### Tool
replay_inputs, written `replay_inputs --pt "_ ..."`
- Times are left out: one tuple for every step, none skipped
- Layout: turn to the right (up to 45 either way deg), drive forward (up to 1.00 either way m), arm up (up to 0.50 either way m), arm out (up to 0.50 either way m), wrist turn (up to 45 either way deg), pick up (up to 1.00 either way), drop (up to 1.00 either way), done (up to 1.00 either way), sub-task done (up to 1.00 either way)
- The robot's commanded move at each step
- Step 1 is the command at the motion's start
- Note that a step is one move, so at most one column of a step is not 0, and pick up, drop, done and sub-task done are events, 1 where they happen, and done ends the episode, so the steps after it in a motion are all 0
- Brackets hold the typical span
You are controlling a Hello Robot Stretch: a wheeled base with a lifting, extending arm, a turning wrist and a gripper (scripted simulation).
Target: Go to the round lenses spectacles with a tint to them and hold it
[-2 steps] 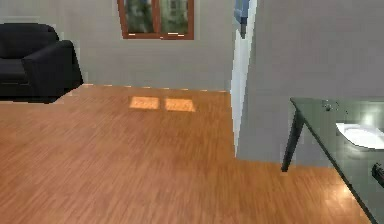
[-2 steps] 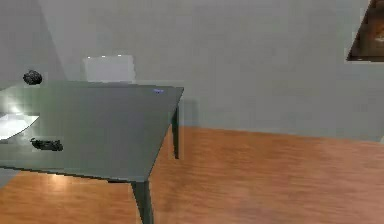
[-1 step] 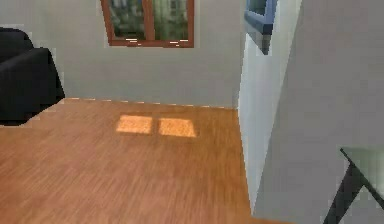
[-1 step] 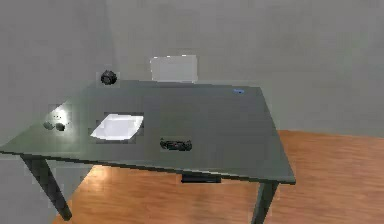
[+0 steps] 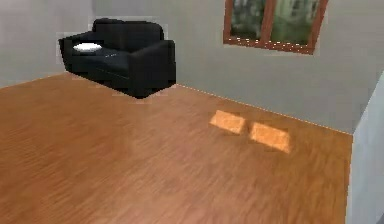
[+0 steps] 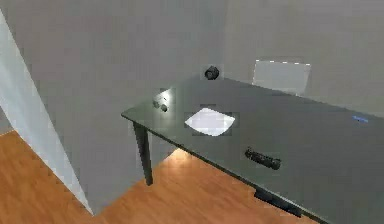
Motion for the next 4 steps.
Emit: replay_inputs --pt "-6.0 0.00 0.00 0.00 0.0 0.00 0.00 0.00 0.00" --pt "45.0 0.00 0.00 0.00 0.0 0.00 0.00 0.00 0.00" --pt "36.0 0.00 0.00 0.00 0.0 0.00 0.00 0.00 0.00" --pt "0.0 0.60 0.00 0.00 0.0 0.00 0.00 0.00 0.00"
